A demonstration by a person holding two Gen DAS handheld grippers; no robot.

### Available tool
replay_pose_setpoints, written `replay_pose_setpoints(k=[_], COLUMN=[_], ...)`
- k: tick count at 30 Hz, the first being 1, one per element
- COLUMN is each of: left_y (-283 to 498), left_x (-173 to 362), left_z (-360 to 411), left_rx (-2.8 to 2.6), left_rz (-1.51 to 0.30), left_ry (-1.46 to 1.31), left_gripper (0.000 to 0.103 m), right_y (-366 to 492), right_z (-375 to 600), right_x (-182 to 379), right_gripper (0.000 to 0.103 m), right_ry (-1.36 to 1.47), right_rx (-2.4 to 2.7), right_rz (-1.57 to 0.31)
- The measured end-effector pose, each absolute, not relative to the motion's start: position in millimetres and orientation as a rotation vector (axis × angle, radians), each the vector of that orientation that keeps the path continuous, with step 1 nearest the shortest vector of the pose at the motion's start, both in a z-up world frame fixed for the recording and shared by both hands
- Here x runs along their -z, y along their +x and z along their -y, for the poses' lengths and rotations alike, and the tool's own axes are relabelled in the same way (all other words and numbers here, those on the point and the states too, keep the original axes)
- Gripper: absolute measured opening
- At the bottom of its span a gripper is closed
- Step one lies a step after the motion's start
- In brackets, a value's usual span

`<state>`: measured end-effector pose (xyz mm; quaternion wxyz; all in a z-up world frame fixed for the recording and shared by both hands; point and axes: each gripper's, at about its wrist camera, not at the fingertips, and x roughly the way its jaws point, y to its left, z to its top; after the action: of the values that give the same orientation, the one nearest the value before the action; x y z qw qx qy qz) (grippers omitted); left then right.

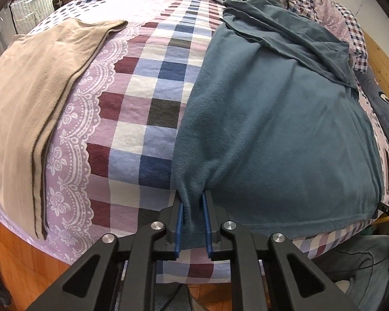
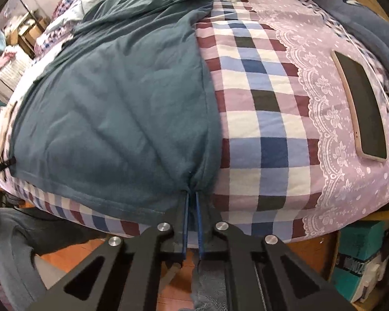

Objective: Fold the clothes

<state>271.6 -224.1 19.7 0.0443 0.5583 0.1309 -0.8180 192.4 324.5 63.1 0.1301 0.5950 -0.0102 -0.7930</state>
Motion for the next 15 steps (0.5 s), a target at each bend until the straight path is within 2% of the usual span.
replay_pose_setpoints(k=[7,10,12,15], left_y=[267.1,262.1,260.5,261.4], left_x=[-19.0,-17.2,-16.2,-15.8], left_z=[222.5,219.1,217.8,218.5], left_rx=[2.496,2.491,2.488,2.483], left_rz=[-0.402,-0.406,-0.408,-0.410], left_ry=[1.708,1.710,1.711,1.714], left_gripper=[0.011,0.011,0.011,0.011], right_y=[177.6,177.5,187.1,203.7], right_z=[-387.7,-394.2,-386.8,-362.9], right_x=[-64.8,-59.0,-53.0,-44.9], right_gripper=[0.008,0.018,0.034,0.036], right_ry=[1.707,1.732,1.740,1.764], right_rx=[2.271,2.245,2.252,2.273], right_rz=[0.318,0.351,0.336,0.262])
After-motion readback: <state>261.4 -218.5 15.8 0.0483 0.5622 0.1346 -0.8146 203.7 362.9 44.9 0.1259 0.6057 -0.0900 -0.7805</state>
